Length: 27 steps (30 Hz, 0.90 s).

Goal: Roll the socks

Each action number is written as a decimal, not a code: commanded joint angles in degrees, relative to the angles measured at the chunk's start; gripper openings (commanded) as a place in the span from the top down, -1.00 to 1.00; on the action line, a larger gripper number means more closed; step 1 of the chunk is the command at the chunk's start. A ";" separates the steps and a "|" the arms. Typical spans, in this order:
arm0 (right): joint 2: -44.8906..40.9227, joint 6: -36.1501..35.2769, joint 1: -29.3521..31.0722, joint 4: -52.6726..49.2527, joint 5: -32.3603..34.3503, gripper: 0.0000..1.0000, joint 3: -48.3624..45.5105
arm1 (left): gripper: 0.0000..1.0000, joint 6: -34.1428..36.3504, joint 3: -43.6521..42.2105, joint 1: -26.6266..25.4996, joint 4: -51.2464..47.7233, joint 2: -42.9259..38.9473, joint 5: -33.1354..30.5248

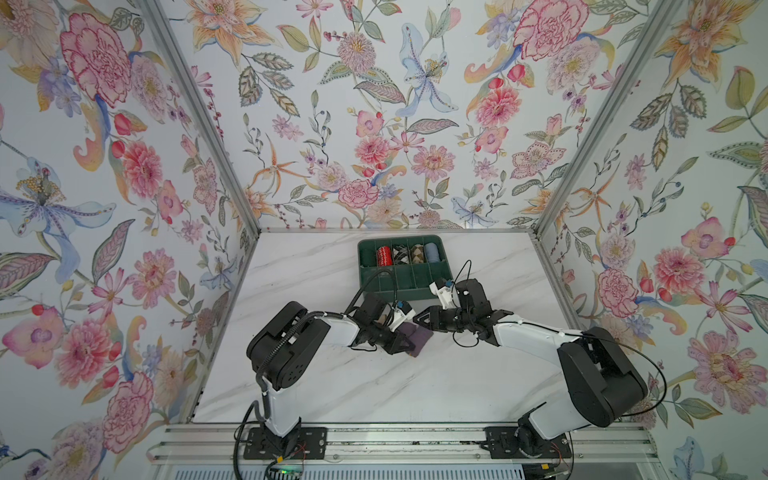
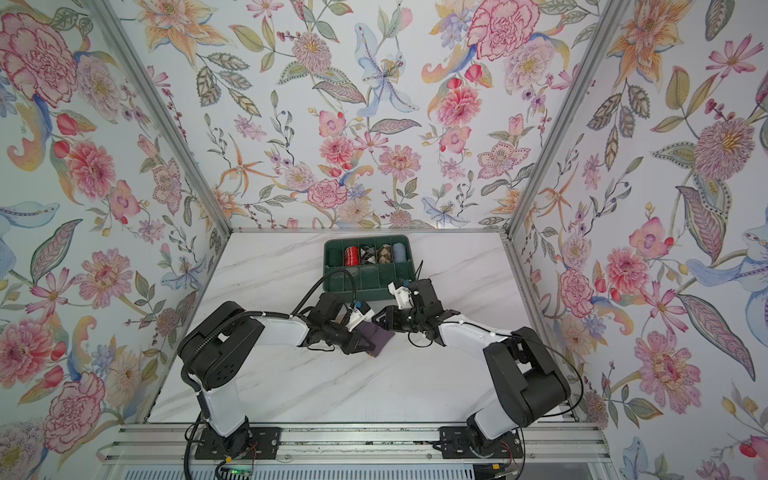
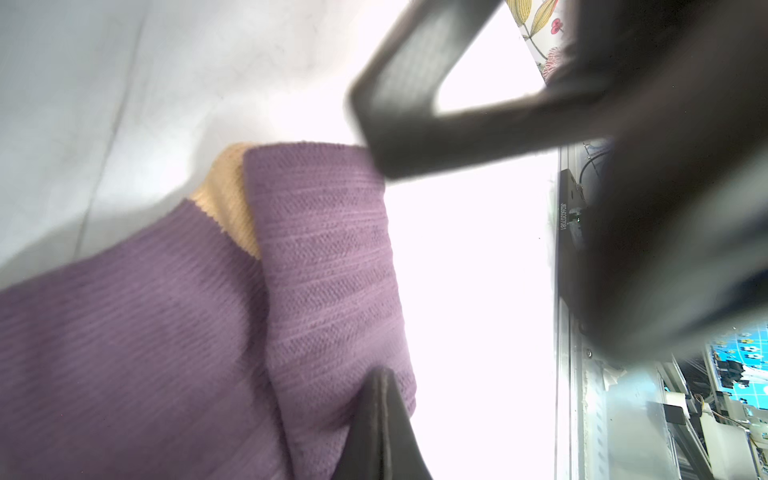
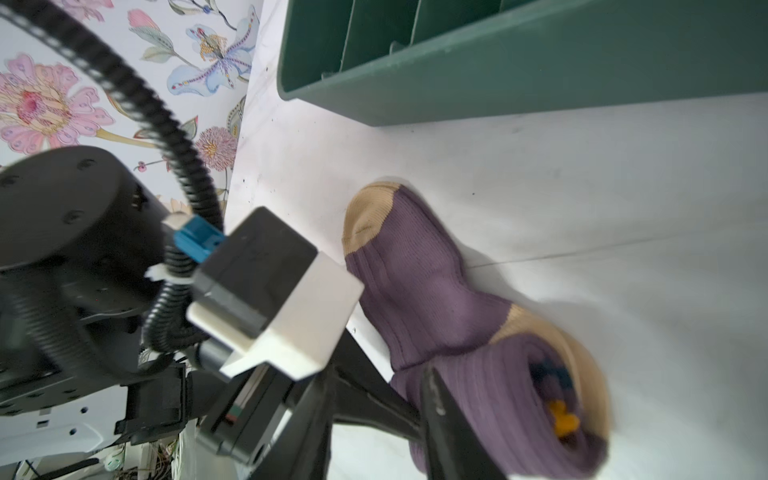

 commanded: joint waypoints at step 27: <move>-10.69 20.05 7.16 15.02 18.80 0.13 -21.32 | 1.00 -1.68 -1.47 1.77 -4.46 5.17 -7.66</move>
